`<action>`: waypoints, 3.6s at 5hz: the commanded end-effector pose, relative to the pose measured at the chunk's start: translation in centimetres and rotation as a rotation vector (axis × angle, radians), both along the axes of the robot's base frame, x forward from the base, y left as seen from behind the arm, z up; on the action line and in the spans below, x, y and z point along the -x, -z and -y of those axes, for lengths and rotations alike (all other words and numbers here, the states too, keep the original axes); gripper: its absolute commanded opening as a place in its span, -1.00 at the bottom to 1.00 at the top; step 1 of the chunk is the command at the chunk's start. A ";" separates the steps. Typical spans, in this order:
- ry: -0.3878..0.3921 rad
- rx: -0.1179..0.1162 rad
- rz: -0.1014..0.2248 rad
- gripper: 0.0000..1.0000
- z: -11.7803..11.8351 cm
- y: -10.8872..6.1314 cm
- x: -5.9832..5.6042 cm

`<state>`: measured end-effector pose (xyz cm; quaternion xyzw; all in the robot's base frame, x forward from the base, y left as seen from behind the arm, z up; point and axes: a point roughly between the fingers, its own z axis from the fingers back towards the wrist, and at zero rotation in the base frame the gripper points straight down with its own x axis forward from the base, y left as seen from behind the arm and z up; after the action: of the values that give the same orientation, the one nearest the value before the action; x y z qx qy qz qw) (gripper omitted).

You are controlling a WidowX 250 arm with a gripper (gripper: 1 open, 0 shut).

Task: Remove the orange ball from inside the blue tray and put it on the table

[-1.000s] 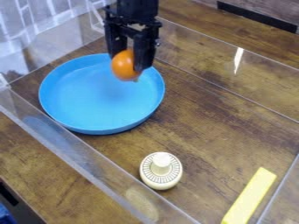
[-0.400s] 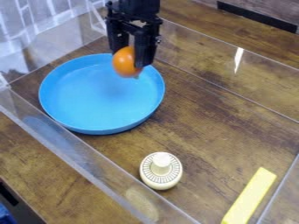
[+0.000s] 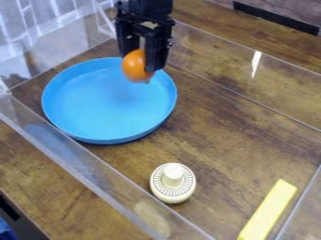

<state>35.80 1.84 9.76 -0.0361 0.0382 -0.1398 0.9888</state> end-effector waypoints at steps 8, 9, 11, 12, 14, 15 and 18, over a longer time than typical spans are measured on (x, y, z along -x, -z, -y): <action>0.098 0.018 0.071 -1.00 3.6 -2.0 -0.8; 0.101 0.022 0.067 -1.00 3.9 -2.0 -0.7; 0.108 0.033 0.056 -1.00 4.6 -2.1 -0.4; 0.113 0.039 0.049 -1.00 5.1 -2.2 -0.1; 0.120 0.057 0.034 -1.00 6.1 -2.3 0.3; 0.122 0.070 0.026 -1.00 6.8 -2.4 0.6; 0.139 0.119 0.007 -1.00 10.3 -1.7 1.4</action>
<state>34.39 -8.01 9.15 -0.0932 0.0599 -0.2031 0.9729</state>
